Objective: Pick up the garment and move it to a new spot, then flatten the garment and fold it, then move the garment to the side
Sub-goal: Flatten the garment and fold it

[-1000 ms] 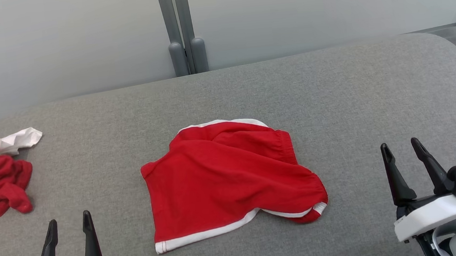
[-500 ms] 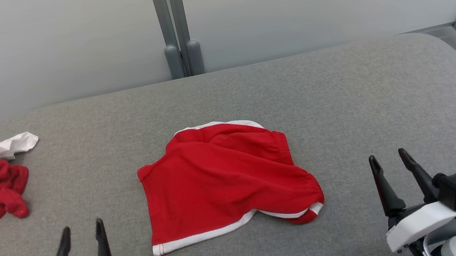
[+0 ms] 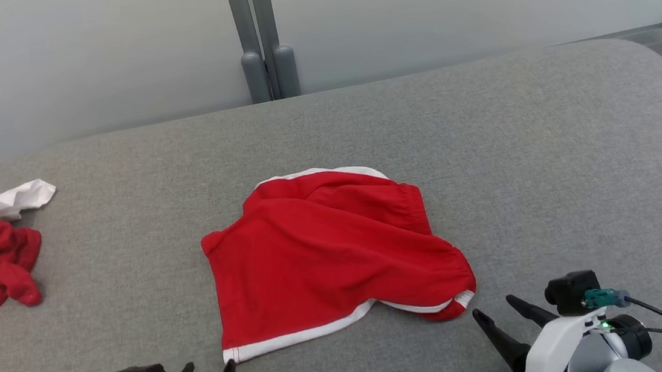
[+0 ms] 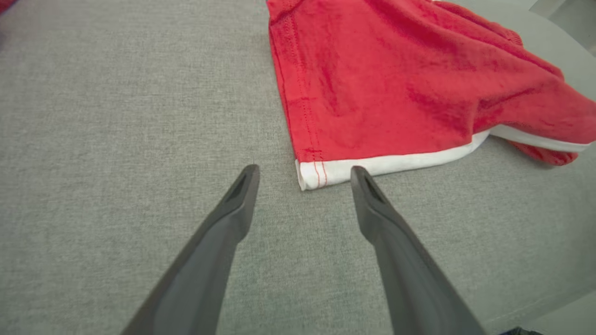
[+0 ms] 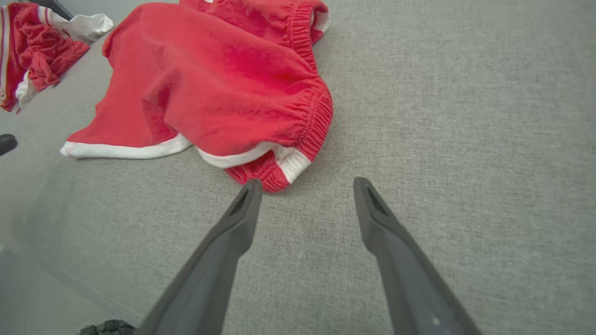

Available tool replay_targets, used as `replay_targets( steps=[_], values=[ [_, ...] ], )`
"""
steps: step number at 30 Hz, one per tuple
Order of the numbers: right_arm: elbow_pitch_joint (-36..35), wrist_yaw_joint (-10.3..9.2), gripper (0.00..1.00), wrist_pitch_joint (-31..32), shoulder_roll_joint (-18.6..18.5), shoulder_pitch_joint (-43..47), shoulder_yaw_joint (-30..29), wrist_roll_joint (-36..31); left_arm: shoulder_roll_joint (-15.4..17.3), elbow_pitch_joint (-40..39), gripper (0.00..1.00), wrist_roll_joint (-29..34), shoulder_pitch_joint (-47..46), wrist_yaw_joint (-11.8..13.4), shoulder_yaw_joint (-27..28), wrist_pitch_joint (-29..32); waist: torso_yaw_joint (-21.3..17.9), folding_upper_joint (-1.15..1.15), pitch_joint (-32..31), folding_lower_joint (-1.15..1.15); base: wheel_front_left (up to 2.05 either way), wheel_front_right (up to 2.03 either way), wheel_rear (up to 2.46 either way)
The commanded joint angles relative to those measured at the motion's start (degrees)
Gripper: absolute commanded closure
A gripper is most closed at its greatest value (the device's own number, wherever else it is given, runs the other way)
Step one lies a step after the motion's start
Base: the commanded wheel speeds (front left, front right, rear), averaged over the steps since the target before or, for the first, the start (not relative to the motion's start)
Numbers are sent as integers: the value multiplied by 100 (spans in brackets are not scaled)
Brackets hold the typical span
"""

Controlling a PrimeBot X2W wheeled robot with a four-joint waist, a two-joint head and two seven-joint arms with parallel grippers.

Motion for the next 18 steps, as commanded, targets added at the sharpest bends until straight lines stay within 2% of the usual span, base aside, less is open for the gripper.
replay_targets(
  steps=[1,6,18],
  values=[
    [101,-6,0,39,3,-127,55,28,54,1,0,-66,-160,-32,-22,111,37,0,93,0,0,0,0],
    [437,-3,0,44,31,-504,419,210,39,100,0,-144,-397,-109,-265,380,101,0,283,0,0,0,0],
    [919,-2,0,-359,14,-999,1002,846,27,624,0,-208,-782,-168,-556,405,161,0,453,0,0,0,0]
  ],
)
